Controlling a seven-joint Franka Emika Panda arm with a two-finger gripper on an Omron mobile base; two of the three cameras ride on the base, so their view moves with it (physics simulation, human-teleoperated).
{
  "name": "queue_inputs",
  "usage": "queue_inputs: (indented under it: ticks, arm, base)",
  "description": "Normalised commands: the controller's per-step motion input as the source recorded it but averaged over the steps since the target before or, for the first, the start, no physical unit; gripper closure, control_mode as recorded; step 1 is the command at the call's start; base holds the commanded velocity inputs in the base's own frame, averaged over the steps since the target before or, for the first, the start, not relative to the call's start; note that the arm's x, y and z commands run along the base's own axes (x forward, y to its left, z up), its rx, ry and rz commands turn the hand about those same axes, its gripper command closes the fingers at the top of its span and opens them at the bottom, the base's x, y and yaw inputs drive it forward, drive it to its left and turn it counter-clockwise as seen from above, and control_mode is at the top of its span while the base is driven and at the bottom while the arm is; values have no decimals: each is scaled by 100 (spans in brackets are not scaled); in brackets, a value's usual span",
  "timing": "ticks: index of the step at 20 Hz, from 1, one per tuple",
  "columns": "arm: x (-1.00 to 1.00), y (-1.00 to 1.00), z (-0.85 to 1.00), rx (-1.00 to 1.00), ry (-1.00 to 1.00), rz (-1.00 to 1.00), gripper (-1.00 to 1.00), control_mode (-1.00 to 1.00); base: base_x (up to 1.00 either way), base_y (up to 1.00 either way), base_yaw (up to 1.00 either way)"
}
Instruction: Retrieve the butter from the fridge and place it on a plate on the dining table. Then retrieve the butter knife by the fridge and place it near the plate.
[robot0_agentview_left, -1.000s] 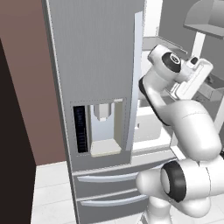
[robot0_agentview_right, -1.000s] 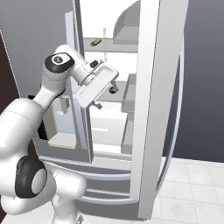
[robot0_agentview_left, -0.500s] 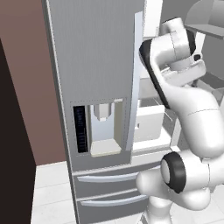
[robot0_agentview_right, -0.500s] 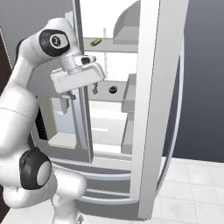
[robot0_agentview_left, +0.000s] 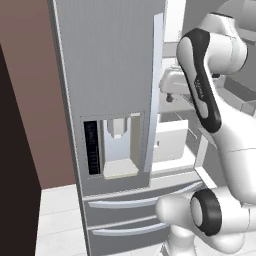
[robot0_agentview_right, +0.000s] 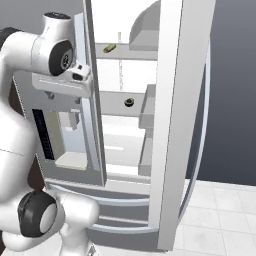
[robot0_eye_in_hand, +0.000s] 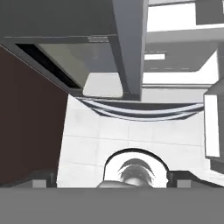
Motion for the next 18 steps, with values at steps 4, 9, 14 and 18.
queue_inputs:
  ticks: [4,9,14,18]
  arm:
    - [0,18,4,-2,-36,0,-100,-100]
    - [0,-4,23,-26,-35,0,-100,-100]
    - [0,0,-2,-13,-18,0,-100,-100]
    - [11,-5,-2,0,0,0,-100,-100]
  base:
    - [0,0,0]
    - [0,0,0]
    - [0,0,0]
    - [0,0,0]
